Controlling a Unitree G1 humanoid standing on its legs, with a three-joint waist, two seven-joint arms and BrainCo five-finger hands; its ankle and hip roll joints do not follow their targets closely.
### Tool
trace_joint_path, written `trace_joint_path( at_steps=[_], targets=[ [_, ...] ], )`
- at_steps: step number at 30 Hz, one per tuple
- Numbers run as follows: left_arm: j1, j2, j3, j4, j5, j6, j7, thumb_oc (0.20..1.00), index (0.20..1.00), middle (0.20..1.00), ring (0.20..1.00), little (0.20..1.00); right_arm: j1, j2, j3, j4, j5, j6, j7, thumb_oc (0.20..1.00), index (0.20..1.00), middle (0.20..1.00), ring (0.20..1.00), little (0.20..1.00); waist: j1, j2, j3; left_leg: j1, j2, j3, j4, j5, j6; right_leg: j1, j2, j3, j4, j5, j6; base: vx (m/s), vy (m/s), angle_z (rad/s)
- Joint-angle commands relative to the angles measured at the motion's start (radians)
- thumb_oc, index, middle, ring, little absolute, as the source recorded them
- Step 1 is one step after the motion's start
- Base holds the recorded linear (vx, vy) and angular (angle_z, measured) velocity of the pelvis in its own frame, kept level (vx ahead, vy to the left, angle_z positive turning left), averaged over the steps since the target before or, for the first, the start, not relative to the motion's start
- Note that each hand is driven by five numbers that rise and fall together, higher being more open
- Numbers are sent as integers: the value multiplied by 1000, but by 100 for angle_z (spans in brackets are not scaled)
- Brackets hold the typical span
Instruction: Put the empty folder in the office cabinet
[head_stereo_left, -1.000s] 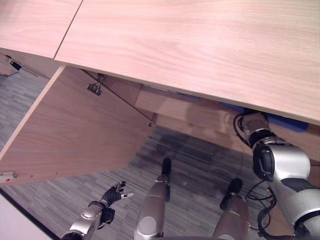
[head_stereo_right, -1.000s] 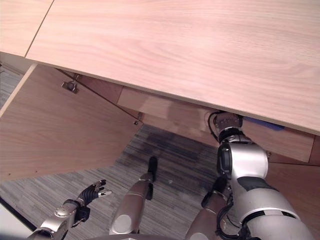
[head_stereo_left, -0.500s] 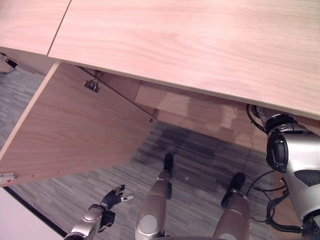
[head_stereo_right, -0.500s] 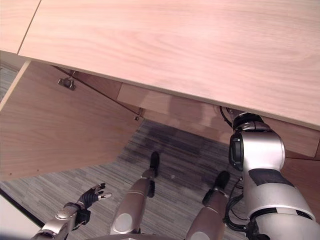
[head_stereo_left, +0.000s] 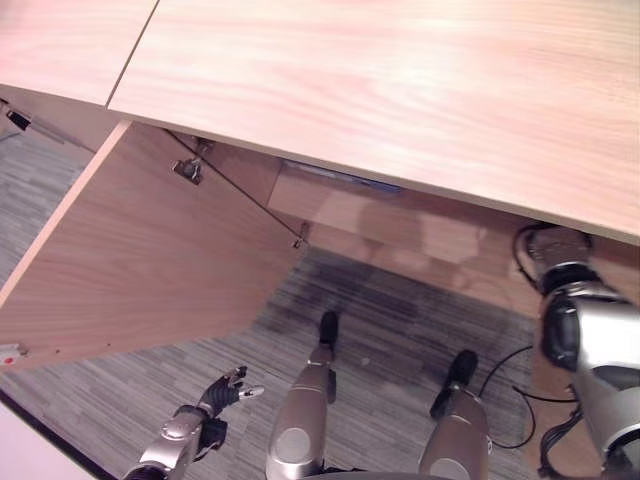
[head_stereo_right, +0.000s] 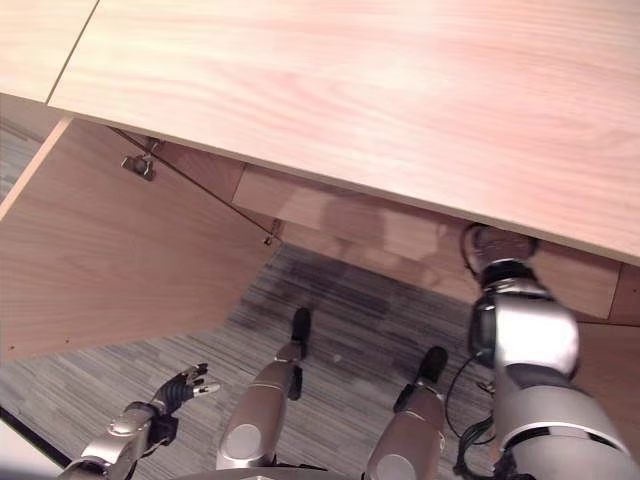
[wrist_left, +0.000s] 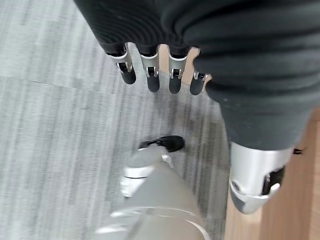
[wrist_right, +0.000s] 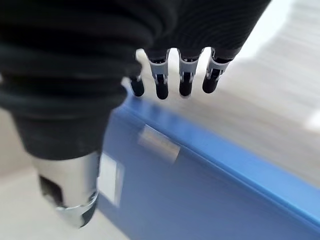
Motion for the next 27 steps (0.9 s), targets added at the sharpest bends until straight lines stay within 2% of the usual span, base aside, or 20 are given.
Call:
trace_joint_path(
  at_steps=[1, 2, 4, 6, 10, 11, 13, 19, 20, 24, 27],
  targets=[
    [-14, 42, 2, 35, -29, -11, 7, 1000, 1000, 1000, 1000, 1000, 7, 67, -10, -91, -63, -21, 51, 1000, 1000, 1000, 1000, 1000, 41, -41, -28, -6, 39, -49, 9, -108, -56, 77, -11, -3, 48, -120, 54, 0, 0, 0],
    [-10, 26, 19, 43, -44, -6, 3, 1000, 1000, 1000, 1000, 1000, 88, 116, -11, -150, -88, -28, 64, 1000, 1000, 1000, 1000, 1000, 33, -48, -29, 2, 44, -48, -3, -99, -53, 83, -10, -7, 32, -100, 53, 0, 0, 0],
    [-4, 21, 26, 49, -46, -4, 2, 1000, 1000, 1000, 1000, 1000, 126, 135, -10, -180, -104, -29, 64, 1000, 1000, 1000, 1000, 1000, 28, -52, -32, 10, 46, -46, -11, -97, -52, 89, -10, -7, 24, -96, 53, 15, 30, -2],
    [15, 2, 52, 79, -32, -3, -9, 1000, 1000, 1000, 1000, 1000, 256, 177, -8, -228, -125, -16, 104, 1000, 1000, 1000, 1000, 1000, 12, -65, -40, 48, 54, -36, -33, -99, -52, 112, -10, -8, 10, -90, 57, 37, 62, -3],
    [26, -10, 73, 104, -19, -6, -14, 1000, 1000, 1000, 1000, 1000, 339, 197, -3, -239, -130, -7, 139, 1000, 1000, 1000, 1000, 1000, -2, -76, -49, 77, 60, -30, -52, -95, -52, 132, -11, -8, -4, -80, 59, 43, 30, -3],
    [29, -5, 86, 126, -7, -7, -19, 1000, 1000, 1000, 1000, 1000, 338, 150, -33, -197, -111, 9, 162, 1000, 1000, 1000, 1000, 1000, -4, -85, -58, 91, 62, -29, -54, -98, -54, 146, -12, -10, -6, -82, 59, 87, 19, -2],
    [25, -5, 92, 140, -5, -7, -27, 1000, 1000, 1000, 1000, 1000, 337, 129, -42, -122, -114, 31, 187, 1000, 1000, 1000, 1000, 1000, -2, -88, -65, 99, 63, -29, -57, -94, -53, 161, -12, -15, -16, -74, 60, 52, 13, -5],
    [30, -26, 117, 177, 23, -13, -38, 1000, 1000, 1000, 1000, 1000, 436, 161, -51, -97, -137, 33, 243, 1000, 1000, 1000, 1000, 1000, -12, -98, -97, 154, 70, -21, -88, -95, -53, 210, -8, -24, -47, -64, 66, 51, 28, 0],
    [-100, -103, 101, 158, -54, -7, 19, 1000, 1000, 1000, 1000, 1000, 463, 220, 15, -151, -173, 29, 224, 1000, 1000, 1000, 1000, 1000, -36, -114, -108, 172, 71, -14, -94, -97, -52, 218, -2, -21, -53, -60, 66, 81, 24, -3],
    [-146, -148, 136, 253, -56, -6, 58, 1000, 1000, 1000, 1000, 1000, 520, 233, 26, -90, -199, 59, 250, 1000, 1000, 1000, 1000, 1000, -52, -130, -135, 214, 76, -8, -111, -102, -53, 254, 5, -30, -69, -59, 66, 82, 2, -4],
    [-157, -170, 150, 299, -26, -9, 67, 1000, 1000, 1000, 1000, 1000, 565, 227, 74, -51, -306, 99, 278, 1000, 1000, 1000, 1000, 1000, -61, -143, -168, 258, 77, 3, -130, -106, -53, 292, 11, -35, -96, -54, 67, 102, 15, -6]
  ],
)
